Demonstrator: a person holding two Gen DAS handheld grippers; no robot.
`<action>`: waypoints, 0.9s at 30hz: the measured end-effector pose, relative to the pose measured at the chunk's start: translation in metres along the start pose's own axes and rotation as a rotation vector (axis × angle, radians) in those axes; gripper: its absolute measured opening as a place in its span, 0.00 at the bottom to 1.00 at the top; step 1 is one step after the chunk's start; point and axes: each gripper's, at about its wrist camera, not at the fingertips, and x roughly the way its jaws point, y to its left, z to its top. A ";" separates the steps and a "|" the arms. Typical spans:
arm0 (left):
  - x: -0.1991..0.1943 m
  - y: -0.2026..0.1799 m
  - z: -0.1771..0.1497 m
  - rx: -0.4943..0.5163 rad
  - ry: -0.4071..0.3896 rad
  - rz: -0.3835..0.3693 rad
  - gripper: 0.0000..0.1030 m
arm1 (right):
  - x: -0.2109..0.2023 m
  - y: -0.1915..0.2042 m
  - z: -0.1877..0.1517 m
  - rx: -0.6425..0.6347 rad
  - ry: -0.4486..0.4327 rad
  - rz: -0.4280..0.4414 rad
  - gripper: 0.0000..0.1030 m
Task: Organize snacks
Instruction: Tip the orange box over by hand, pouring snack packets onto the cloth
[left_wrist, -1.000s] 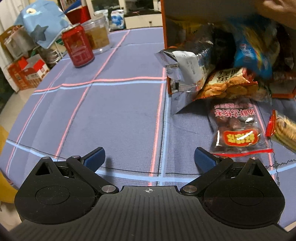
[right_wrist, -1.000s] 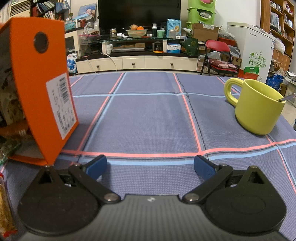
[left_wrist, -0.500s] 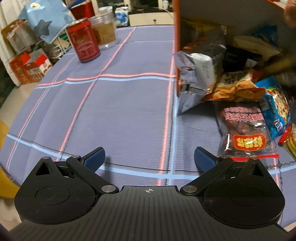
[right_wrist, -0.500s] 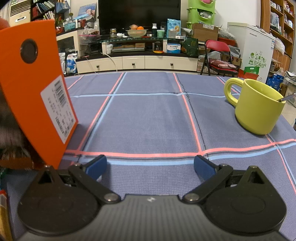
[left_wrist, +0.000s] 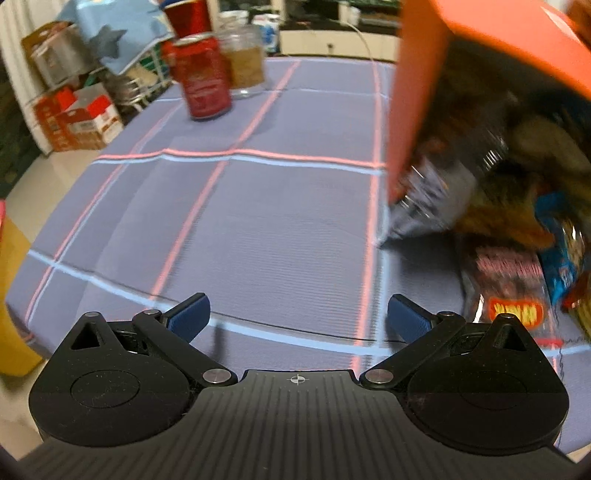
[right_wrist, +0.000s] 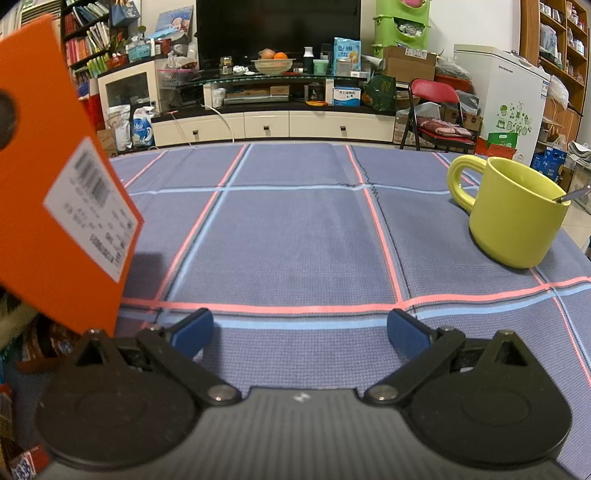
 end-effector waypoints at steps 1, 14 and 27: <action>-0.001 0.006 0.001 -0.026 -0.006 0.013 0.86 | 0.000 0.000 0.000 0.000 0.000 0.000 0.96; 0.004 0.045 0.007 -0.133 -0.016 0.163 0.86 | 0.000 0.000 0.000 0.000 0.000 0.000 0.96; 0.010 0.042 0.010 -0.121 -0.004 0.155 0.86 | 0.000 0.000 0.000 0.000 0.000 0.000 0.96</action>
